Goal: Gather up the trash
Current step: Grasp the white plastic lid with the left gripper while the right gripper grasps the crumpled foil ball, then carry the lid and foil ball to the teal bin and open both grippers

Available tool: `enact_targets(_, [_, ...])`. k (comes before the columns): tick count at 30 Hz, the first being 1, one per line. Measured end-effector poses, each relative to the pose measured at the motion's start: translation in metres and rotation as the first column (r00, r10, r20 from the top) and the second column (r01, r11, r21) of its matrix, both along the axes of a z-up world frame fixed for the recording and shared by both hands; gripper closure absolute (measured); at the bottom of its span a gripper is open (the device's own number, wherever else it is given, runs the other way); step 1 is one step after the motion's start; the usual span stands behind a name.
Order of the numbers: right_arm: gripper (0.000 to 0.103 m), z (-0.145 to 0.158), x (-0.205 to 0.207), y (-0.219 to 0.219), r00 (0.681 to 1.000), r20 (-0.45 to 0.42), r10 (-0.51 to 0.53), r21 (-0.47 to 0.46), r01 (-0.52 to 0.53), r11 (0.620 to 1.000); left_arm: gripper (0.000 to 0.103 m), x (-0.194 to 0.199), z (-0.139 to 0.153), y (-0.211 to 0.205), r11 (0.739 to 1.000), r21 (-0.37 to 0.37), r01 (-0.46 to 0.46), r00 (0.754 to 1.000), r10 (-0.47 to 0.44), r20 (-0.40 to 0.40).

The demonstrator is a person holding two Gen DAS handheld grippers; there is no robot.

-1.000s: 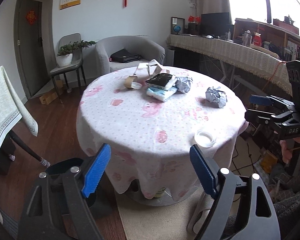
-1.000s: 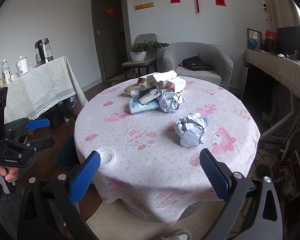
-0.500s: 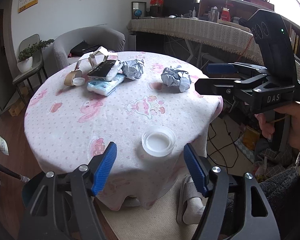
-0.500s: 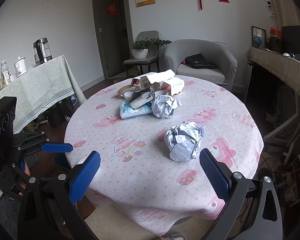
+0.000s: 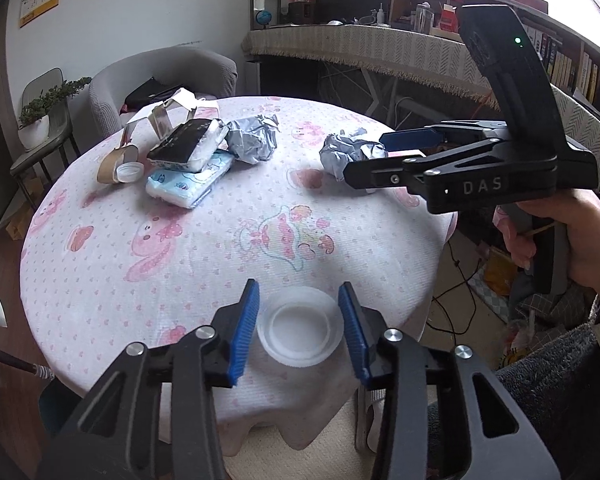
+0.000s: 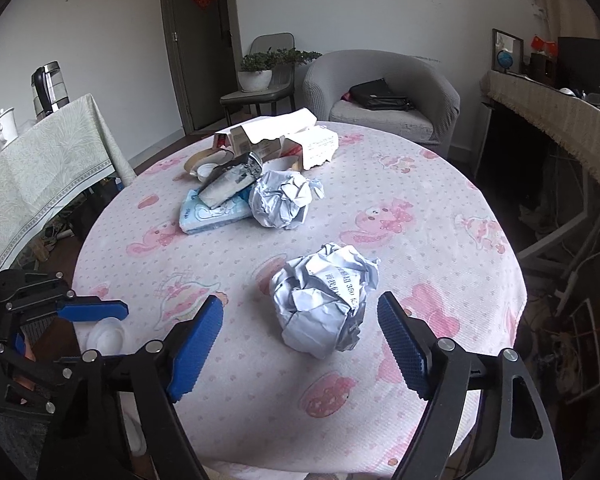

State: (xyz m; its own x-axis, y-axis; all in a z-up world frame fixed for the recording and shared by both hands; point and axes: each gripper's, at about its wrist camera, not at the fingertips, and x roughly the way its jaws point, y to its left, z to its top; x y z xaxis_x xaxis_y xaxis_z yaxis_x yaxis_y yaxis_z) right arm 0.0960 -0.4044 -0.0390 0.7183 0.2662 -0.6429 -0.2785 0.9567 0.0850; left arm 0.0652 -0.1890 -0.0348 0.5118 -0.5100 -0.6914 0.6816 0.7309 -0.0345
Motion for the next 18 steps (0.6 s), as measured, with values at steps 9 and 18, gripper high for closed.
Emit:
enact_targets(9, [0.049, -0.005, 0.031, 0.0, 0.997, -0.063, -0.042, -0.024, 0.041, 0.999, 0.061, 0.023, 0.009, 0.013, 0.997, -0.047, -0.056, 0.998, 0.055, -0.016])
enact_targets(18, [0.051, 0.031, 0.047, 0.024, 0.999, 0.039, -0.025, 0.04, 0.023, 0.999, 0.061, 0.056, 0.022, 0.057, 0.971, -0.094, -0.219, 0.976, 0.219, -0.01])
